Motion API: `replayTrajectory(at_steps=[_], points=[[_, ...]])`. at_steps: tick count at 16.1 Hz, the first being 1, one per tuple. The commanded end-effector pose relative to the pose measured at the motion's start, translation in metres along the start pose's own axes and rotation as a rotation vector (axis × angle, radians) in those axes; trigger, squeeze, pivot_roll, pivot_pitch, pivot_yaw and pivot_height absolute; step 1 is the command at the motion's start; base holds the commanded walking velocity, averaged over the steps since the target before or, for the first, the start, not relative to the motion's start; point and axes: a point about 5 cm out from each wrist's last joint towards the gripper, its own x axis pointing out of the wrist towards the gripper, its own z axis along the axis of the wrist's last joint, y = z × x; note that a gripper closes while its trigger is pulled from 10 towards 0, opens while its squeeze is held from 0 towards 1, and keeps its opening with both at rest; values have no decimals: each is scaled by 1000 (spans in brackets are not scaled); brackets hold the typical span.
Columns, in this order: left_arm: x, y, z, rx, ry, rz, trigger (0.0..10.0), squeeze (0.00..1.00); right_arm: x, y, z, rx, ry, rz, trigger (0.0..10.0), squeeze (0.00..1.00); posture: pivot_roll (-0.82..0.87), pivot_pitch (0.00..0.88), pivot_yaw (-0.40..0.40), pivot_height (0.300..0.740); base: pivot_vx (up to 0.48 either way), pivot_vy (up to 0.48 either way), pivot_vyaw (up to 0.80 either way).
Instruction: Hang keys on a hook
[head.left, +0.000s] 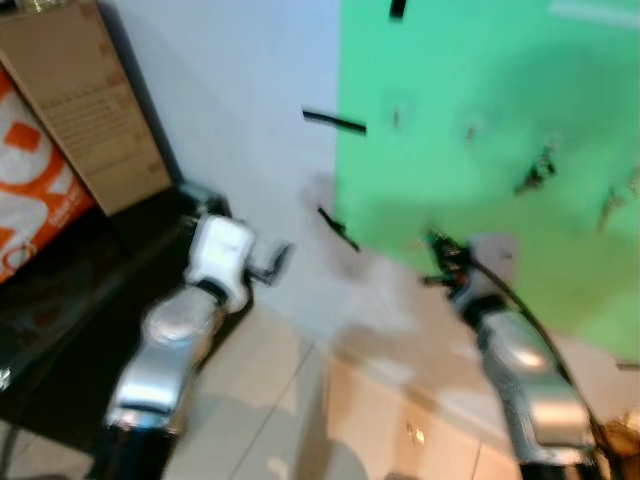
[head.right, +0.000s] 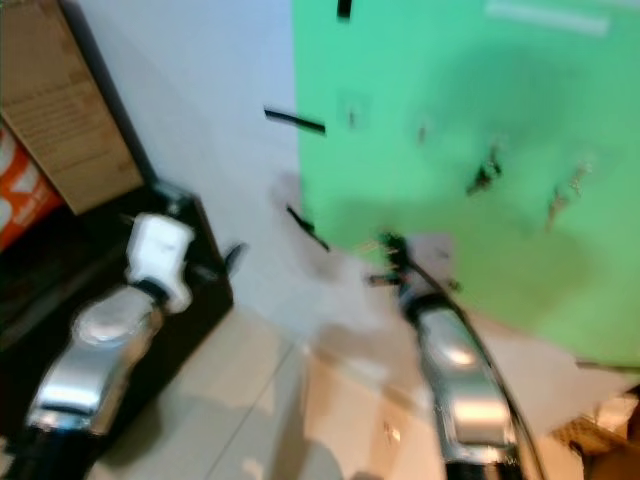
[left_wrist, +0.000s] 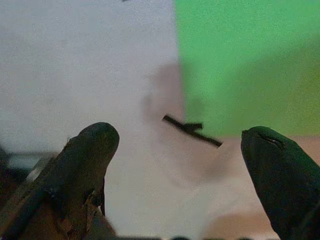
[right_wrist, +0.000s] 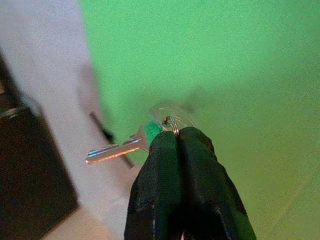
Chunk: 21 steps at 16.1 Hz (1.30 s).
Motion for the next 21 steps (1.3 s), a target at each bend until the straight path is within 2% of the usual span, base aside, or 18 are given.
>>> replayTrajectory(at_steps=[1,4,8,12,18,21], points=[[-3,10,3,17,-7,26,10000,0,1,8,5,15,-33,30,10000,0,-45,0,39,740,341,0,0],[-2,9,3,17,-6,20,10000,0,1,7,5,30,-27,25,10000,0,-50,0,42,740,346,0,0],[-1,6,3,17,-8,-1,10000,0,-1,7,5,25,-28,46,10000,0,-57,0,41,740,343,0,-733],[0,5,2,18,-8,-12,10000,0,0,12,6,10,-28,107,10000,0,-50,0,30,740,335,0,0],[-5,5,-1,43,0,-36,10000,0,-2,18,9,3,-23,236,10000,0,-30,0,3,740,0,0,0],[-10,5,0,76,6,-90,10000,0,-3,22,9,-83,8,338,10000,0,-19,0,-11,740,0,0,0]])
